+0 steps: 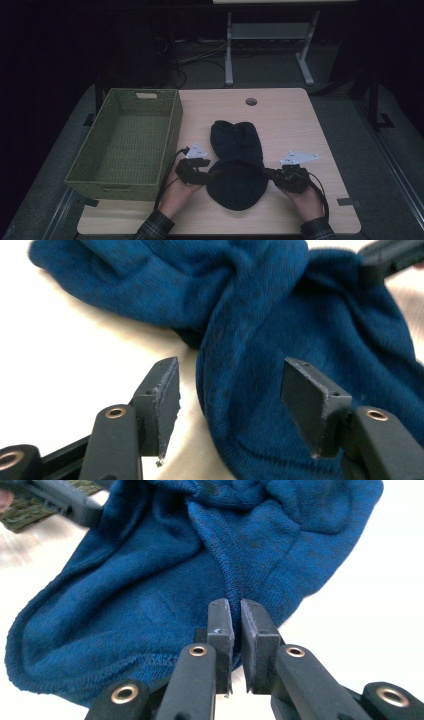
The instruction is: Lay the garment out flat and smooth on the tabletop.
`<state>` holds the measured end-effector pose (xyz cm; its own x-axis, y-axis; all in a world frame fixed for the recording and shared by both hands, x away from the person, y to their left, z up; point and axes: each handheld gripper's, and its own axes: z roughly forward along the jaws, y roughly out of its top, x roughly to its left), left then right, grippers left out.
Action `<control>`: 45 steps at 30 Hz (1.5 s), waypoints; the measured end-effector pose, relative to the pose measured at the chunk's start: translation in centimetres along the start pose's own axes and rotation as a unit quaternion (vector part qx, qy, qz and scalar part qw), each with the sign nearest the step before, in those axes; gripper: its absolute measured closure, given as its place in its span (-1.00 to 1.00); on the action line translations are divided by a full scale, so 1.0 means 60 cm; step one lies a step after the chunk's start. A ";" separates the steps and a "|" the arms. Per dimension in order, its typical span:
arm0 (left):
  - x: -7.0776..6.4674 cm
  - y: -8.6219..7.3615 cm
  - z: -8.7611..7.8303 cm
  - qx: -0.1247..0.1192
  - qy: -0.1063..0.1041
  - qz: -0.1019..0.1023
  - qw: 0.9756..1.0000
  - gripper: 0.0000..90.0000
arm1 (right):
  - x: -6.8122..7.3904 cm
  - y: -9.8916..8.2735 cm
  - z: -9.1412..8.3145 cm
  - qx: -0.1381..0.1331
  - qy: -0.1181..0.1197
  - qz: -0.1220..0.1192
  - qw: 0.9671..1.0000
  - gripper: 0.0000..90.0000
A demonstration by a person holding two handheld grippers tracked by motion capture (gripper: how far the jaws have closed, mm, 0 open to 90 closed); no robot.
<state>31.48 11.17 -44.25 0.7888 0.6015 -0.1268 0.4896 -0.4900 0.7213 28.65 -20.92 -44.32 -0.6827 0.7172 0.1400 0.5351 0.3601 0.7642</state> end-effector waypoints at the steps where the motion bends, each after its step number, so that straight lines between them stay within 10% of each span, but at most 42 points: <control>1: -0.004 -0.003 0.007 0.011 -0.008 0.004 1.000 0.11 | -0.006 -0.001 -0.002 0.003 -0.006 0.002 1.000 0.86; 5: -0.014 -0.006 0.006 0.019 -0.023 0.013 0.999 0.72 | -0.013 -0.002 -0.006 0.000 -0.011 0.008 1.000 0.86; 9: -0.025 -0.005 -0.015 0.013 -0.024 0.024 0.999 0.85 | -0.016 -0.007 -0.014 0.002 -0.014 0.012 1.000 0.86; 17: -0.056 -0.027 -0.046 0.025 -0.024 0.021 0.999 0.84 | -0.003 -0.024 -0.026 0.021 -0.002 0.006 1.000 0.82; 20: -0.062 -0.035 -0.055 0.013 -0.025 0.015 1.000 0.49 | 0.003 -0.029 -0.028 0.026 0.020 0.006 0.999 0.51; 26: -0.057 -0.002 -0.068 -0.029 -0.017 0.022 0.999 0.50 | 0.003 -0.003 -0.053 -0.021 0.028 -0.007 0.999 0.49; 33: -0.029 0.045 -0.027 -0.032 0.006 0.027 0.999 0.99 | -0.027 0.024 -0.019 -0.008 0.009 -0.011 1.000 0.88; 45: -0.003 0.046 0.067 0.037 0.012 0.020 0.999 0.99 | -0.049 0.015 0.058 0.068 0.021 -0.014 0.997 1.00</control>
<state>34.17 7.16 -44.97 0.7998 0.5948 -0.0808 0.4837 -0.5588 0.6736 32.84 -20.63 -46.23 -0.7175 0.6805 0.1486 0.5759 0.4596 0.6761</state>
